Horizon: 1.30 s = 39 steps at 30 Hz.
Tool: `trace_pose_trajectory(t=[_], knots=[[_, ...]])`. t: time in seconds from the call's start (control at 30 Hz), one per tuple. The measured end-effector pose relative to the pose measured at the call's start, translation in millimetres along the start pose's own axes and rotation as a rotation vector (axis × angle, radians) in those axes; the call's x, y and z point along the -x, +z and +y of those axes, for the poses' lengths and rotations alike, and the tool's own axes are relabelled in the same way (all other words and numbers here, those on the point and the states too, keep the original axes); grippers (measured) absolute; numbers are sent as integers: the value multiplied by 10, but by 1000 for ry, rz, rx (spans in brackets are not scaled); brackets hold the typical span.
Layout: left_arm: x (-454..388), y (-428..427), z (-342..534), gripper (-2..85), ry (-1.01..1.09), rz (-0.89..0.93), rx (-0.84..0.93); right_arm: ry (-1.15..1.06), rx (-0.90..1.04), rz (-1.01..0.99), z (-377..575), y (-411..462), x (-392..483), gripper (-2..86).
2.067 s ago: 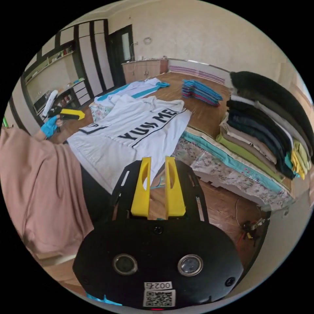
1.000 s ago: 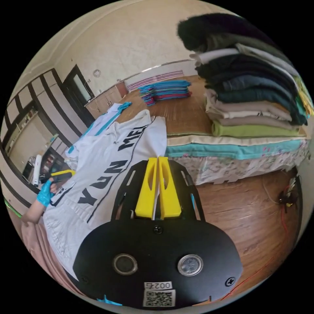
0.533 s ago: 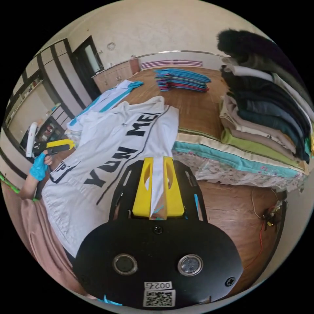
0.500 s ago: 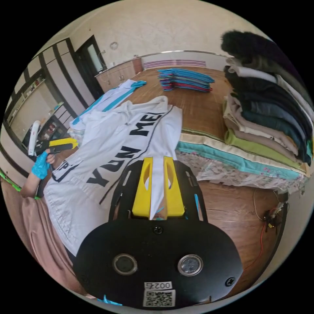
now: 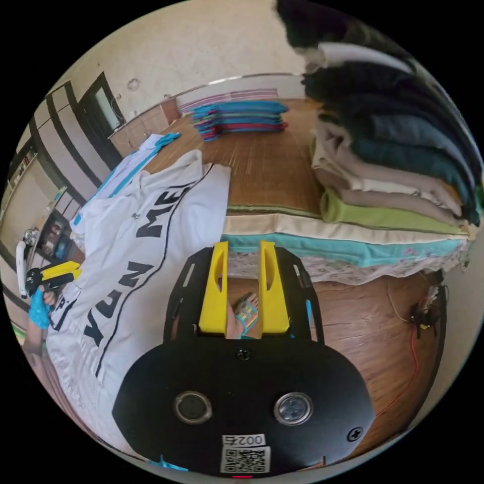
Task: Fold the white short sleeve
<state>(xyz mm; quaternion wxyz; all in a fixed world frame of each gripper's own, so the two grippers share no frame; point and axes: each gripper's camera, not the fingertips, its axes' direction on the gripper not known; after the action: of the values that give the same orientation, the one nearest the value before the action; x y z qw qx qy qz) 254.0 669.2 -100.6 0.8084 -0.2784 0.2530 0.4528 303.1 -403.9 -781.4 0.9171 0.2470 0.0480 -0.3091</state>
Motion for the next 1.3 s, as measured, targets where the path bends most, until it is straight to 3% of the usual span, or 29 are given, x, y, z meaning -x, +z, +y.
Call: trace_pose_trajectory(t=[0.23,0.5,0.77,0.93,1.2,1.3], knots=[[-7,93,-60,40,-13,10,-1,87,13,-419,-30,411,-134,139],[-27,193,-151,37,0,0,8,26,66,-639,-205,744,36,109],[-41,251,-195,36,3,-23,14,-123,3,-409,-307,441,507,30],[-20,286,-205,35,5,-23,12,-259,-117,-111,-452,-120,539,21],[29,330,-221,34,3,-6,5,-423,-5,65,-802,-323,425,25],[46,337,-209,34,4,-12,0,-351,35,124,-845,-198,228,7]])
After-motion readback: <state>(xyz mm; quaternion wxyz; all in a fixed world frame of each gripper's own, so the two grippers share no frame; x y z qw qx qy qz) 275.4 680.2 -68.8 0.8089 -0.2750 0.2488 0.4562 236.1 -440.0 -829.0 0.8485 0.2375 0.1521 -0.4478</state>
